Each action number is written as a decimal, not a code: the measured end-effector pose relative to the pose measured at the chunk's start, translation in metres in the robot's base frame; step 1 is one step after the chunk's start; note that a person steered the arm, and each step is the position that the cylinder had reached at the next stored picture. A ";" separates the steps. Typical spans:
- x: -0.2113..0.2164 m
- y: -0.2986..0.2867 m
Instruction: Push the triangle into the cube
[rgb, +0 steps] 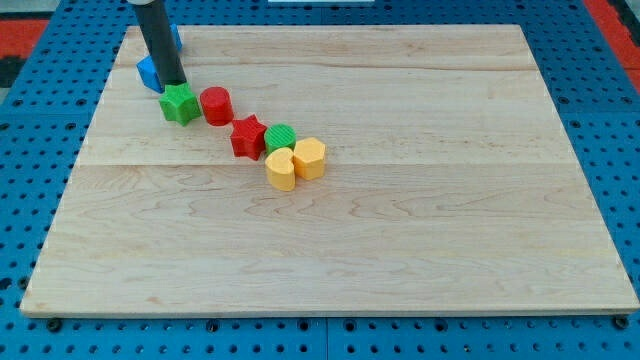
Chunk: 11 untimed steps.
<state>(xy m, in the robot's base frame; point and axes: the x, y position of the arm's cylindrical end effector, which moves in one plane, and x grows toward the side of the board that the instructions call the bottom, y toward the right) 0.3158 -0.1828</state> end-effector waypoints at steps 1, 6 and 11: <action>-0.017 0.006; -0.119 -0.067; -0.052 -0.114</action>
